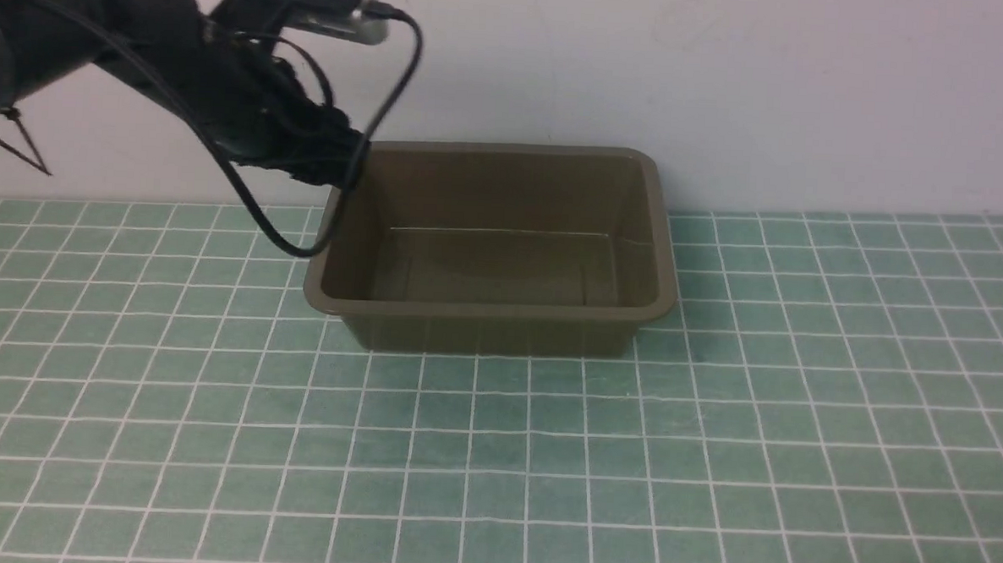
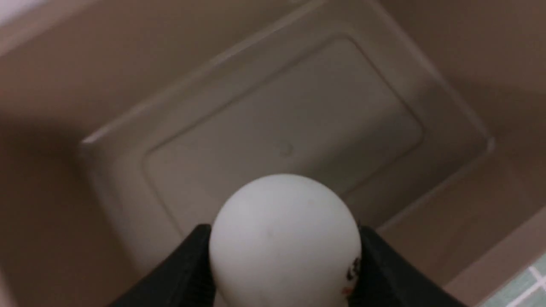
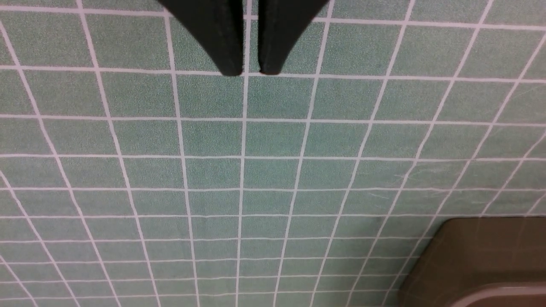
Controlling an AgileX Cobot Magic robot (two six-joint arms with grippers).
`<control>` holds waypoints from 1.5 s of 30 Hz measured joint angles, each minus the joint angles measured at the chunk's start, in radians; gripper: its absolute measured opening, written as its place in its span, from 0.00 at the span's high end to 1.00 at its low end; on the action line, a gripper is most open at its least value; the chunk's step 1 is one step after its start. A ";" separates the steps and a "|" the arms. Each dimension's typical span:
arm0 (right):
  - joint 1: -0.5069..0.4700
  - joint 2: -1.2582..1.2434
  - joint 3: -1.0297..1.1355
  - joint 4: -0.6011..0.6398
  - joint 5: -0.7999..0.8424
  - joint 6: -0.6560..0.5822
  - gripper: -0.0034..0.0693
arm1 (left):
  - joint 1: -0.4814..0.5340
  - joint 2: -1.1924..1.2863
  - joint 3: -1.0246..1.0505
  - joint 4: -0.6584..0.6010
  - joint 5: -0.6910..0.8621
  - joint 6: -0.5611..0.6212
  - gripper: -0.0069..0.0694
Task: Put the table tennis balls in the box on the green coffee tablecloth.
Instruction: 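Drop the ball into the bin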
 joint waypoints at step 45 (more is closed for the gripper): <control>0.000 0.000 0.000 0.000 0.000 0.000 0.89 | -0.024 0.039 -0.218 0.196 0.195 0.059 0.76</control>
